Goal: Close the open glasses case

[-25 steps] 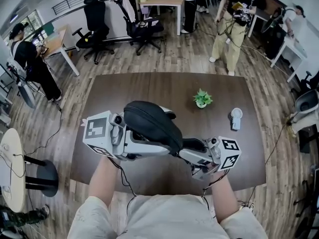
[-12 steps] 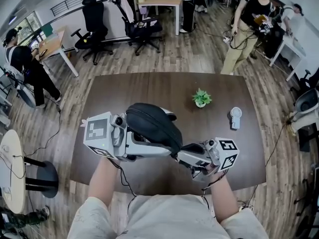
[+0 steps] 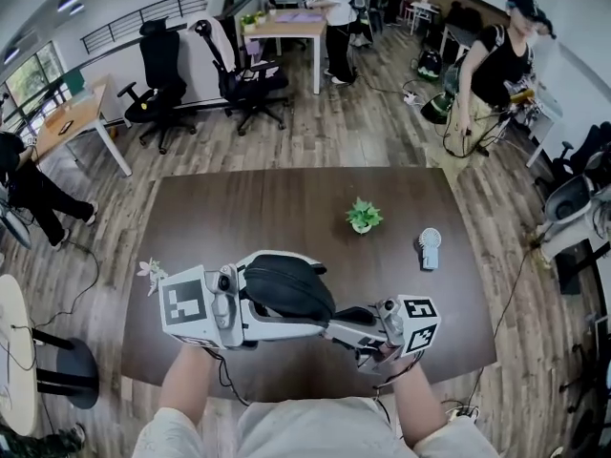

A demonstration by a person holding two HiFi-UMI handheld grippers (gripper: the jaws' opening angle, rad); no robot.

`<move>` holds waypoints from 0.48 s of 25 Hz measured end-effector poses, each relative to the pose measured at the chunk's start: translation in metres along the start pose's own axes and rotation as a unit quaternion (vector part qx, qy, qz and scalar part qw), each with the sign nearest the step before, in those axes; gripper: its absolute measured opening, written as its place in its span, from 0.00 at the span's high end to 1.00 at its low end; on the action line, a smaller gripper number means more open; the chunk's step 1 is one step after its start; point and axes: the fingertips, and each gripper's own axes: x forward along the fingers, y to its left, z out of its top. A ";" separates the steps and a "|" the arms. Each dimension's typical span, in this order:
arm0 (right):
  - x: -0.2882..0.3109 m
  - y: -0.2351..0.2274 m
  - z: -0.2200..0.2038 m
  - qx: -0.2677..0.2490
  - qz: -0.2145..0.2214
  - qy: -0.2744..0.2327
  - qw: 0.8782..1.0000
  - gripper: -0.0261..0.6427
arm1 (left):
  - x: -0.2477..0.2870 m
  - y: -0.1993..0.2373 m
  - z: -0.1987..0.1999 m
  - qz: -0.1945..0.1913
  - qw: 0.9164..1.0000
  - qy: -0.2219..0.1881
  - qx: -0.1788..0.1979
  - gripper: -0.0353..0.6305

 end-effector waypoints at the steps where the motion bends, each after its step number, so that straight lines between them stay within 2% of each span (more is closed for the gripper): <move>1: -0.005 0.000 0.003 -0.001 -0.004 -0.005 1.000 0.96 | 0.001 0.001 -0.002 0.002 1.000 0.002 0.002 0.54; 4: -0.016 0.000 0.011 -0.007 -0.016 -0.015 1.000 0.96 | 0.002 0.002 -0.006 0.009 1.000 0.008 0.007 0.55; 7: -0.011 0.003 0.007 -0.013 -0.020 0.001 1.000 0.96 | 0.003 0.000 -0.005 0.009 1.000 -0.008 -0.004 0.54; 12: -0.009 0.005 0.015 -0.013 -0.014 -0.013 1.000 0.96 | 0.010 0.002 0.004 0.006 1.000 -0.024 0.001 0.54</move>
